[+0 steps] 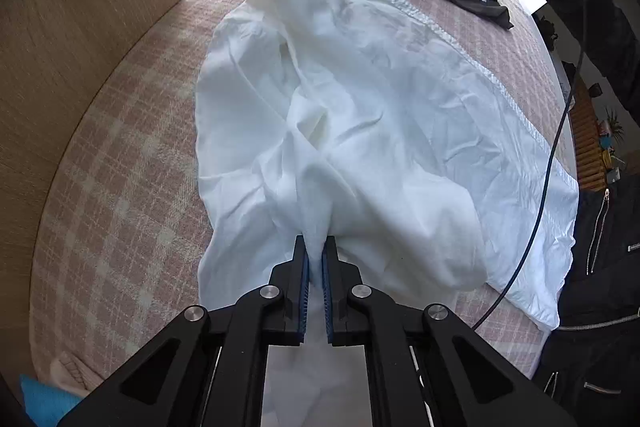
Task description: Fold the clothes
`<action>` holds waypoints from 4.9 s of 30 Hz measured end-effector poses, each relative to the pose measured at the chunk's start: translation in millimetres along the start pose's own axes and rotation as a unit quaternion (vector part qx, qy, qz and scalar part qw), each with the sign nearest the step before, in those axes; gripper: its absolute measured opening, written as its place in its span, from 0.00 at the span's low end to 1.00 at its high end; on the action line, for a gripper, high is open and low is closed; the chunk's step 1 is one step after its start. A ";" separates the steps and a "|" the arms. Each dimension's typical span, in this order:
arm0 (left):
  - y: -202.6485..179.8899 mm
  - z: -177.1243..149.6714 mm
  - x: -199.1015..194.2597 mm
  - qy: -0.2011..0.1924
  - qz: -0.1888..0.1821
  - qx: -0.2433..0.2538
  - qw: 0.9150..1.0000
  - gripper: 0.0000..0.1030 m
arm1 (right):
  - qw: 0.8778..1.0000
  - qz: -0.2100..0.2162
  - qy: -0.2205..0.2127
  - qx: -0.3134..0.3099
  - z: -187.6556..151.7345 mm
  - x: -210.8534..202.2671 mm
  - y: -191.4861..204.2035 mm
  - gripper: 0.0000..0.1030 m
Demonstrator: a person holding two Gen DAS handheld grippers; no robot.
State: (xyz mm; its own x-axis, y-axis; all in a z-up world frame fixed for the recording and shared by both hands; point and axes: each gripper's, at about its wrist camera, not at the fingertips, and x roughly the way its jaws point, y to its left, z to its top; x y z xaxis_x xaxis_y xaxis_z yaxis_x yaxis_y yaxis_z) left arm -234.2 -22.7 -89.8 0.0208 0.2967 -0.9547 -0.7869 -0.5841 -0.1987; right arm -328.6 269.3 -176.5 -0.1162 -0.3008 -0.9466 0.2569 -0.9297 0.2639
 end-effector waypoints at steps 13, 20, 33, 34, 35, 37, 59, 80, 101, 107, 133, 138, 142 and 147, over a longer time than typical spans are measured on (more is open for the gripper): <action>14.7 -28.9 -35.0 -0.001 0.084 -0.025 0.996 0.01 | 0.994 -0.097 0.016 -0.048 -24.0 23.2 1.4 0.42; 1.7 -43.4 -68.7 -0.058 0.108 -0.039 0.992 0.01 | 0.993 -0.100 0.014 -0.053 -24.3 23.6 1.6 0.44; 39.8 3.2 -84.1 -0.057 0.137 -0.061 0.987 0.30 | 0.995 -0.086 0.009 -0.054 -9.9 13.5 15.6 0.56; 39.8 15.1 -81.0 -0.052 0.128 -0.051 0.989 0.29 | 0.996 -0.074 -0.002 -0.051 -6.6 7.3 17.9 0.56; 39.8 27.0 -77.4 -0.050 0.122 -0.042 0.990 0.29 | 0.997 -0.054 -0.013 -0.049 -2.3 1.3 19.9 0.56; 40.1 50.9 -67.9 -0.057 0.123 -0.029 0.990 0.36 | 0.998 -0.019 -0.038 -0.045 8.3 -10.8 21.2 0.57; 34.3 80.3 7.6 -0.066 0.061 0.003 0.996 0.03 | 0.989 -0.125 -0.033 -0.065 66.4 -21.8 -30.5 0.59; 54.7 148.4 66.2 -0.038 0.098 -0.009 0.994 0.32 | 0.996 -0.064 -0.012 -0.053 18.1 11.7 -14.8 0.59; 43.6 148.3 55.4 -0.064 0.104 0.013 0.992 0.03 | 0.997 -0.025 -0.045 0.049 -50.6 -2.4 -38.2 0.59; 61.6 140.9 57.5 -0.044 0.189 -0.011 0.981 0.05 | 0.995 -0.092 -0.033 0.000 -52.9 7.6 -29.6 0.59; 9.2 106.6 -25.4 -0.098 0.177 -0.010 0.979 0.21 | 0.995 0.024 -0.088 -0.050 -6.3 10.5 9.0 0.13; 2.3 15.1 -93.6 -0.089 0.204 -0.082 0.971 0.32 | 0.995 -0.034 -0.059 -0.074 -6.3 32.4 24.2 0.14; -9.3 -75.1 -138.7 -0.069 0.224 -0.158 0.959 0.36 | 0.996 0.009 -0.070 -0.062 -12.3 11.2 36.7 0.16; -47.9 -177.7 -153.1 -0.050 0.206 -0.238 0.948 0.42 | 0.992 0.004 -0.054 -0.115 -39.8 2.3 86.7 0.31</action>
State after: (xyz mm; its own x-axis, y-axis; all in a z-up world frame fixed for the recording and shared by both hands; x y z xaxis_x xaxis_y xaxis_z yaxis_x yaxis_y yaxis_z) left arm -90.1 -174.5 26.5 -0.3052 0.0251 -0.9519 -0.3474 -0.9337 0.0868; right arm -268.4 196.5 -163.2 -0.2119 -0.3406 -0.9160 0.4681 -0.8582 0.2108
